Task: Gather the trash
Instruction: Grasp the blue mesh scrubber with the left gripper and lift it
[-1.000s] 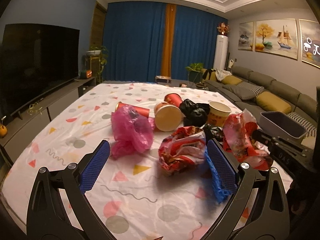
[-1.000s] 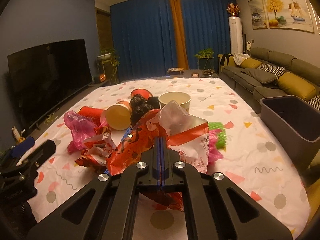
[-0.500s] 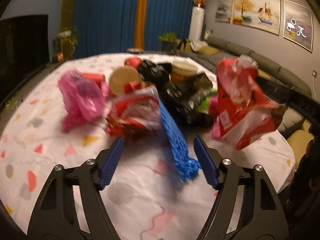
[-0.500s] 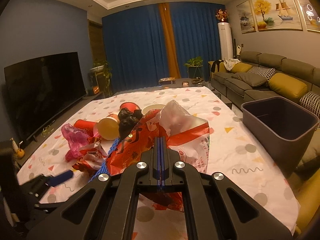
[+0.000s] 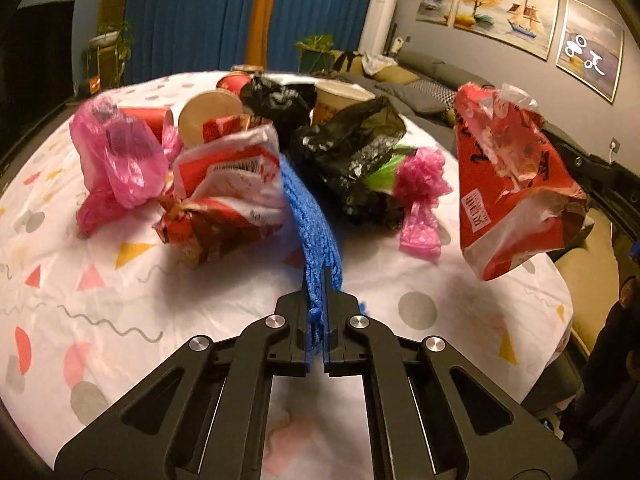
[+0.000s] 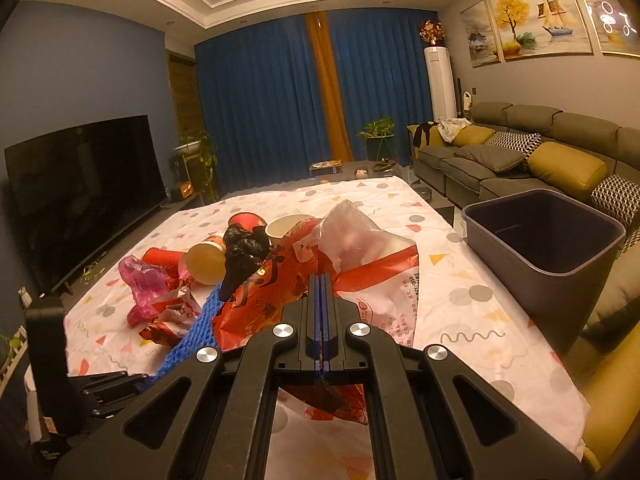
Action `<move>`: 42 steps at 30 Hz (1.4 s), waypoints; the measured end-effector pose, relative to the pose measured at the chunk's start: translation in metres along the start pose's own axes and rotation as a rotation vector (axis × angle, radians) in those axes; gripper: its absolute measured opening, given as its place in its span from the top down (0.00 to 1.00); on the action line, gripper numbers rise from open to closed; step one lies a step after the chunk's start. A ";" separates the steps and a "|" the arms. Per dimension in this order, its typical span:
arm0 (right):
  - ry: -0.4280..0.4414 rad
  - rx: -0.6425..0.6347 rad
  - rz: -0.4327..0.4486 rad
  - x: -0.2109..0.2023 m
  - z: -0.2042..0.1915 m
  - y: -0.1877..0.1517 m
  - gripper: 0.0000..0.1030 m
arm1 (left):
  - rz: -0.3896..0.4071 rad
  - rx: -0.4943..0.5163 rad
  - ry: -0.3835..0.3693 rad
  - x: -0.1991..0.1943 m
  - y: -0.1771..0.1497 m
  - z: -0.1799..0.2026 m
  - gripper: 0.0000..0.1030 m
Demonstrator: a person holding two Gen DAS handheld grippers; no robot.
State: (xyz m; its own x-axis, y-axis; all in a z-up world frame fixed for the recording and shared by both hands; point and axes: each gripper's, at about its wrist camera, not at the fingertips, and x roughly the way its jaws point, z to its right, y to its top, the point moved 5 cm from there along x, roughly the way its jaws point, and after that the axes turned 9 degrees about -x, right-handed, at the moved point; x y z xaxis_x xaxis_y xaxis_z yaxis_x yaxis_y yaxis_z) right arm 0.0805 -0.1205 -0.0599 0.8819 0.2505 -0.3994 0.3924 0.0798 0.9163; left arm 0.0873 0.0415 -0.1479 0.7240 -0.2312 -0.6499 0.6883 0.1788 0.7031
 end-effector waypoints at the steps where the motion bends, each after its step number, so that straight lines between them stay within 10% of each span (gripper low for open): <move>1: -0.003 0.000 0.003 -0.001 0.001 0.000 0.99 | 0.012 0.006 0.004 -0.003 0.002 0.001 0.98; 18: -0.029 0.010 0.052 -0.020 0.017 0.008 0.99 | 0.294 0.045 -0.073 -0.093 0.069 0.031 0.98; 42: -0.168 0.032 0.141 -0.037 0.086 0.032 0.99 | 0.270 0.192 -0.222 -0.042 0.095 0.131 0.98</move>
State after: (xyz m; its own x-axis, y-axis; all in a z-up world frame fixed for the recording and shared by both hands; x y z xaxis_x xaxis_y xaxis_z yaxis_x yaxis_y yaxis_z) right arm 0.0830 -0.2102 -0.0185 0.9586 0.0929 -0.2692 0.2681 0.0244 0.9631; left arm 0.1162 -0.0572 -0.0160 0.8359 -0.4048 -0.3708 0.4379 0.0844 0.8951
